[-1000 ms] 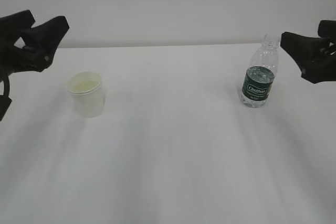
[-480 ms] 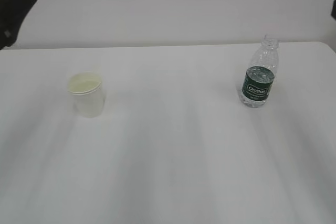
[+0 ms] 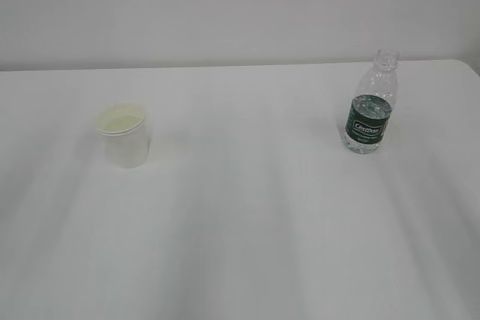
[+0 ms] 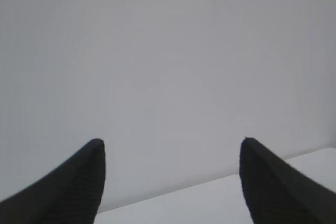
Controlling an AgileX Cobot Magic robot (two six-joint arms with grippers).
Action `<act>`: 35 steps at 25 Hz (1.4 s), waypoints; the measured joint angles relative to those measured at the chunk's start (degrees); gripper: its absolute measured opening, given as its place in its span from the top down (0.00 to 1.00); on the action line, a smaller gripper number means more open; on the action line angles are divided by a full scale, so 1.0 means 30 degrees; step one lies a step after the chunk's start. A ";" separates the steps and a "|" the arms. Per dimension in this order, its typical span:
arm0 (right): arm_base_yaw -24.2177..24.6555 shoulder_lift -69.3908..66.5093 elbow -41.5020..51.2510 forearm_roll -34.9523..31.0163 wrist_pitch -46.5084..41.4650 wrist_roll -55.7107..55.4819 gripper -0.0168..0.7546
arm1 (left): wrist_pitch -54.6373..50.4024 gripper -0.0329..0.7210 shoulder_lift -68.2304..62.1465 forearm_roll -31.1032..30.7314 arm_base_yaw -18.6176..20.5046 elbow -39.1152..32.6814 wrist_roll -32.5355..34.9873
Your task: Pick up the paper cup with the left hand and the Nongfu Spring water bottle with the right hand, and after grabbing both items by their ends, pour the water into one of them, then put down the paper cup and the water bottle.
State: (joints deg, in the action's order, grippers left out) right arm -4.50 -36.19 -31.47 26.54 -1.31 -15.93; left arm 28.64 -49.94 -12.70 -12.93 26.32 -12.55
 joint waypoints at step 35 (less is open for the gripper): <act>0.0000 0.5906 -0.3967 -0.7652 -1.6685 0.0456 0.22 | -2.2463 0.20 1.1261 0.2723 0.0000 0.4467 -0.0283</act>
State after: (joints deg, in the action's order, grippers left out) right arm -4.50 -18.47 -43.37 3.58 -51.36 -14.56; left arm -38.75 -16.16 -4.54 -12.93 39.72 -13.40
